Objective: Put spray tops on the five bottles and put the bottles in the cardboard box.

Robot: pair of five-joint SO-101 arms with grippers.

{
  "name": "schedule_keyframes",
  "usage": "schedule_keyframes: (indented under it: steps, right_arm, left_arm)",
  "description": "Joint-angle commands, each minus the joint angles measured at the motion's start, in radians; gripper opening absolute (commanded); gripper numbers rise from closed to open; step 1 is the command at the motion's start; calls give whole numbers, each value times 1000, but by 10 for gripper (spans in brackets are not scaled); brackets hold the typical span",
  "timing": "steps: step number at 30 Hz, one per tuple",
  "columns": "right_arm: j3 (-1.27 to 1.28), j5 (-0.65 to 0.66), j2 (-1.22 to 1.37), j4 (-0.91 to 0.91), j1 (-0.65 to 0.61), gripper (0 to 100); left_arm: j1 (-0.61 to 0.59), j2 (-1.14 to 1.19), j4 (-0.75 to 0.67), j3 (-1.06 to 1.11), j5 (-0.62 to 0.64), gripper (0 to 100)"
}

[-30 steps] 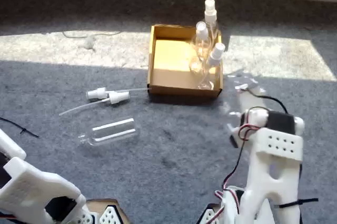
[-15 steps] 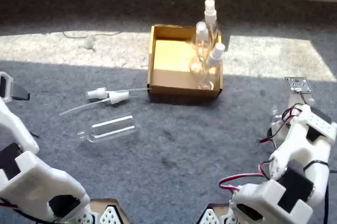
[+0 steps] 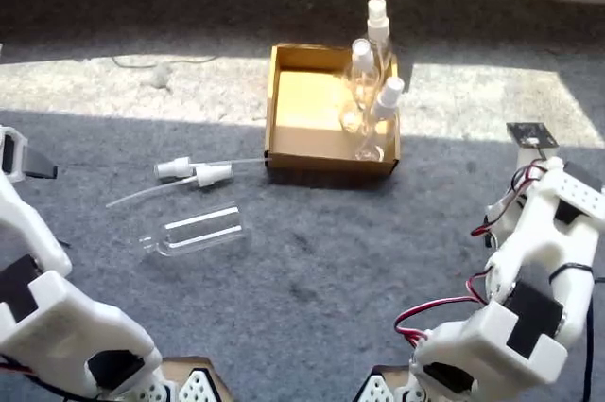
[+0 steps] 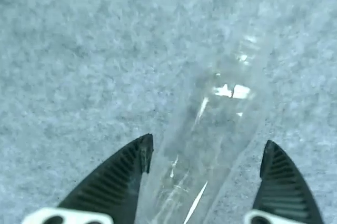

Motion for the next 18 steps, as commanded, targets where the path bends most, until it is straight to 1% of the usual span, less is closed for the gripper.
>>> schedule_keyframes:
  steps: [1,4,11,15,18]
  right_arm:
    - [-166,-87,38,31,-25,275]
    - [-303,-140,151,44,-27,275]
    - [-562,-146,414,219,-12,275]
    - [-645,-147,478,231,-2,275]
    - [-647,-147,506,234,-8,274]
  left_arm:
    - [18,-10,6,-41,3,291]
    - [19,-10,6,-41,3,291]
    - [19,-10,6,-42,3,291]
    - [22,-10,6,-47,3,291]
    - [39,-10,6,-41,3,290]
